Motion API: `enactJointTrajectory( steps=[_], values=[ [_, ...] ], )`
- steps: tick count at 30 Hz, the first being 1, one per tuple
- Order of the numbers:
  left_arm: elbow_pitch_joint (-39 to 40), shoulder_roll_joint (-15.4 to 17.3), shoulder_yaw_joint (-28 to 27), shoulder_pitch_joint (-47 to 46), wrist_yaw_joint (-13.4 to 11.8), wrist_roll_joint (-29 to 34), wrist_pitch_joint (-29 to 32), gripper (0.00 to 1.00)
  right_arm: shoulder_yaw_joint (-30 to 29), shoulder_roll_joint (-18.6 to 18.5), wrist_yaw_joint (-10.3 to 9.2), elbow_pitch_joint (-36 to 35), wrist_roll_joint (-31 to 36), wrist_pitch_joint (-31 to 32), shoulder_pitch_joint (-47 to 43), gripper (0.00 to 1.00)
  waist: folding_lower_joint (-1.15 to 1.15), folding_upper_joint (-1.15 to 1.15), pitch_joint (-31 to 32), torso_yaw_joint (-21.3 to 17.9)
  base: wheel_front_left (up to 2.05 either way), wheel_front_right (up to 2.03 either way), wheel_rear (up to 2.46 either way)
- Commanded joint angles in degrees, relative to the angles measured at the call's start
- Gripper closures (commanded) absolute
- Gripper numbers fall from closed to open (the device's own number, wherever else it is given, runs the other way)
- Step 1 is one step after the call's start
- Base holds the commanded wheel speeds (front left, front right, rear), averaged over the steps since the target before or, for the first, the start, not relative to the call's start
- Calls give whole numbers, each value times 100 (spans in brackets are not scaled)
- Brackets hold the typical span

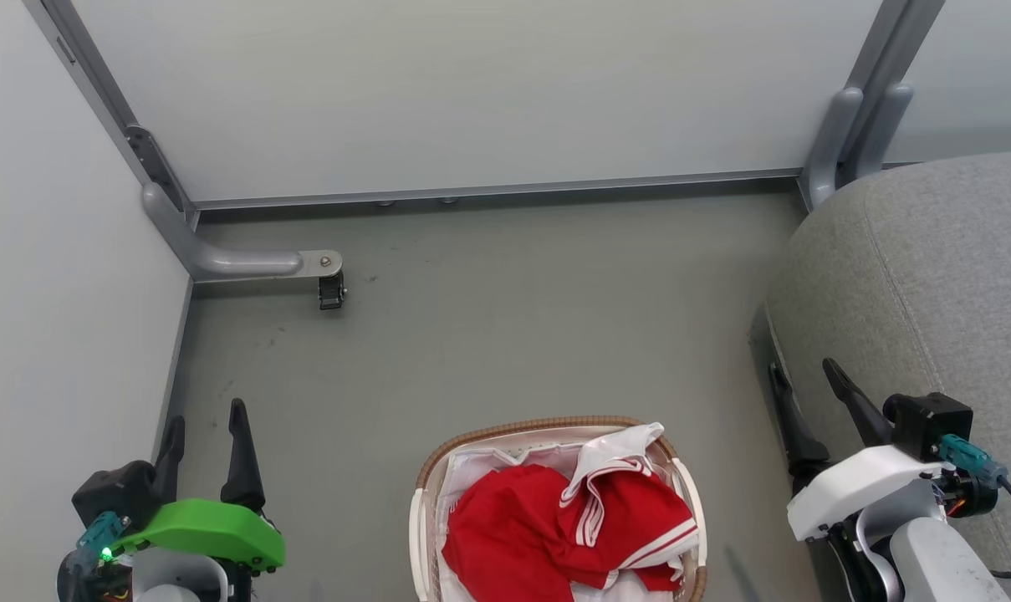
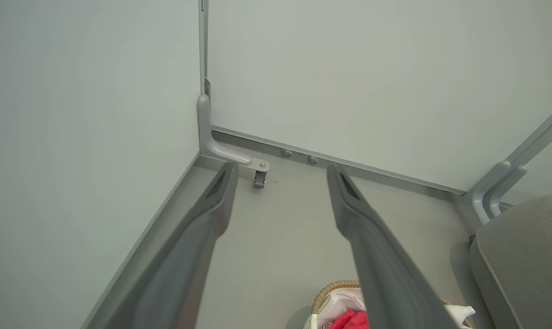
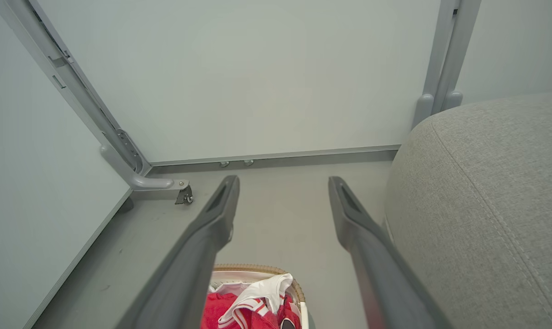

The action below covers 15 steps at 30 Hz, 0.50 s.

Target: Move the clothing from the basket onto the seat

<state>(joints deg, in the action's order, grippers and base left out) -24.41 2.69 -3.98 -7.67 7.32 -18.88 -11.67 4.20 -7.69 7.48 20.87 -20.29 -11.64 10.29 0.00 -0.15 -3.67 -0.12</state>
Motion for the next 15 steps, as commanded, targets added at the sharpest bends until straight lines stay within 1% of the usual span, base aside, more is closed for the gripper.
enactJointTrajectory(
  steps=[1,15],
  values=[
    [16,27,-1,-32,23,151,-54,0,-7,-18,2,9,158,-60,83,0,0,11,-6,-2,0,0,0],
    [-17,31,80,98,23,705,-208,0,-39,55,2,174,802,-217,63,0,0,13,-8,-37,0,0,0]
  ],
)
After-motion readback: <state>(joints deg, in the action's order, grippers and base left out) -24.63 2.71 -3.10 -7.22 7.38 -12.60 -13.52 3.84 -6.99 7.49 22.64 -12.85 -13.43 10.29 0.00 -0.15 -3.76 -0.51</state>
